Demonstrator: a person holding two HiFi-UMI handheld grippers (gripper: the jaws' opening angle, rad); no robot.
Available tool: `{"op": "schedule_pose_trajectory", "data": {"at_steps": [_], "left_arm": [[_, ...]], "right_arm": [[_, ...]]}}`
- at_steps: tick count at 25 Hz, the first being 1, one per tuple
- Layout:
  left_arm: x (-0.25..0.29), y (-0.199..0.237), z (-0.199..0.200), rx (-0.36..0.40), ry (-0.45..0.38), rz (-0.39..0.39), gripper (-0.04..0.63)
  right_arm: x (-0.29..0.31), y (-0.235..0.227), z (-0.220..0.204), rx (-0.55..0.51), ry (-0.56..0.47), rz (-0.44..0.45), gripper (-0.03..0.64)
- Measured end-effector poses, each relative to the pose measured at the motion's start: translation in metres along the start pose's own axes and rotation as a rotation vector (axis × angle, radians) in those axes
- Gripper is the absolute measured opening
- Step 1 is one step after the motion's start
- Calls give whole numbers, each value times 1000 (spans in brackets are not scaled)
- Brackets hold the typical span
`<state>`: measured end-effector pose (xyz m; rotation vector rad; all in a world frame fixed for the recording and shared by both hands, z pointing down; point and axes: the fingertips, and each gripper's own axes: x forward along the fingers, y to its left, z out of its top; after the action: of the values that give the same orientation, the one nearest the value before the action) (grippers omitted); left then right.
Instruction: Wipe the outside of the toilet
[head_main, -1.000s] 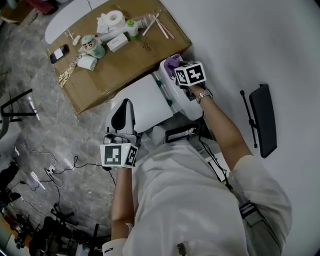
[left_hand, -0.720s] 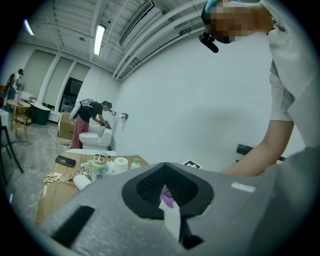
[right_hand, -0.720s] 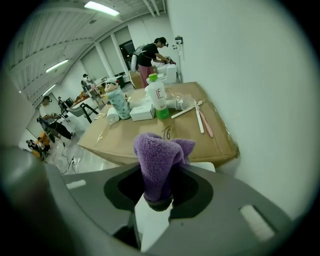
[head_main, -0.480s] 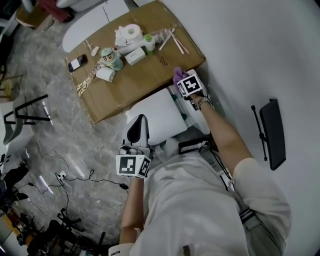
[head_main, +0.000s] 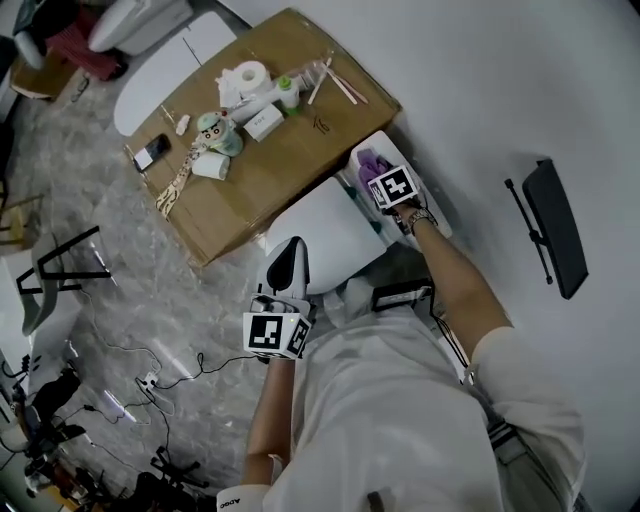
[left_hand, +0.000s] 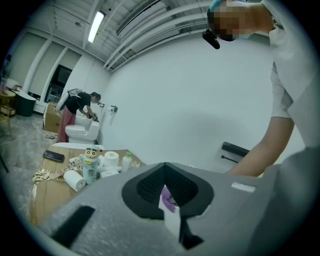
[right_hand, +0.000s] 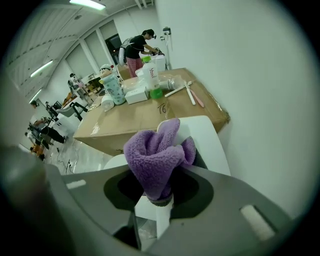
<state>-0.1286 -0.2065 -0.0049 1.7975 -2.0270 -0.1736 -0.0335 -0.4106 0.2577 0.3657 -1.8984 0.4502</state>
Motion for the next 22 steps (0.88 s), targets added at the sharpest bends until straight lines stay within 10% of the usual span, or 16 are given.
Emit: {"op": "schedule_pose_trajectory", "data": {"at_steps": [22], "left_arm": [[2,-24,-12,47,126,-273,5]], "right_arm": [[-26,13,-94,124,-32,-47,130]]}}
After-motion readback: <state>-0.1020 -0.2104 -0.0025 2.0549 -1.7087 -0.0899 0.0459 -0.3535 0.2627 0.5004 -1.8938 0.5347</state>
